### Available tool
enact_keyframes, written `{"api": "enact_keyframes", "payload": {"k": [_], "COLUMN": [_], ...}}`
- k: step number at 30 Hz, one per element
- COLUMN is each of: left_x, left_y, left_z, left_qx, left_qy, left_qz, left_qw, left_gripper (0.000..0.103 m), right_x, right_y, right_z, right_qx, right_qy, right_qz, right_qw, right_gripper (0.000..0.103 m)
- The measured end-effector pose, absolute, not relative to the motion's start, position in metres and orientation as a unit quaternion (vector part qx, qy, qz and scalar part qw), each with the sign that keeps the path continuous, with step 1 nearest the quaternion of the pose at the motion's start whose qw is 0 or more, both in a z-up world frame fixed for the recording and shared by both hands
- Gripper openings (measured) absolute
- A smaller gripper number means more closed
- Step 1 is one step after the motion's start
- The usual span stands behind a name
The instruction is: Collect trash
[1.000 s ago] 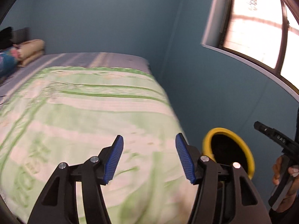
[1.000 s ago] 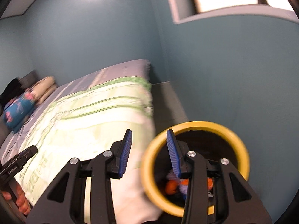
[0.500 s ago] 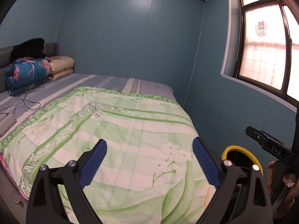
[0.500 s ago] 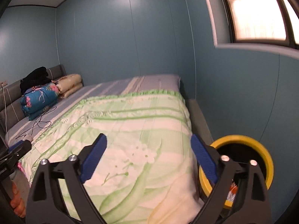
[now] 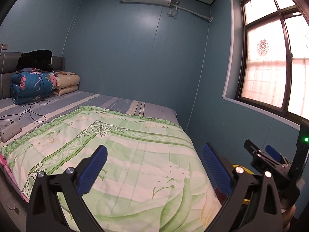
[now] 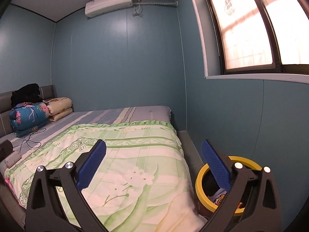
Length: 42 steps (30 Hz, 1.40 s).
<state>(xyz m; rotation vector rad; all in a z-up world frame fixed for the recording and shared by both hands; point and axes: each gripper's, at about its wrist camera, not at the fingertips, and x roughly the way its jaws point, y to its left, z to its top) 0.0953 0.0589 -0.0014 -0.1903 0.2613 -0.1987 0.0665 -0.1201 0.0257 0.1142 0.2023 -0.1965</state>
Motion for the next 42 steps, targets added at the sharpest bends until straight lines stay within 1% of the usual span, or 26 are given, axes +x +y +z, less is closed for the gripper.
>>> {"api": "enact_keyframes", "payload": {"k": [14,42], "left_x": [0.086,0.089], "left_y": [0.052,0.045], "left_z": [-0.002,-0.004], "left_qx": [-0.092,-0.088], "left_qy": [0.120,0.130], "left_qz": [-0.112,-0.115], "left_qw": [0.982,0.981], "left_gripper": [0.095,0.095], "right_x": [0.066,0.074], "right_y": [-0.120,-0.124], "right_z": [0.020,0.013], "right_qx": [0.068,0.073], "right_qy": [0.108,0.121], "right_qz": [-0.092,-0.099], "right_qw": [0.988,0.985], "right_gripper": [0.095,0.095]}}
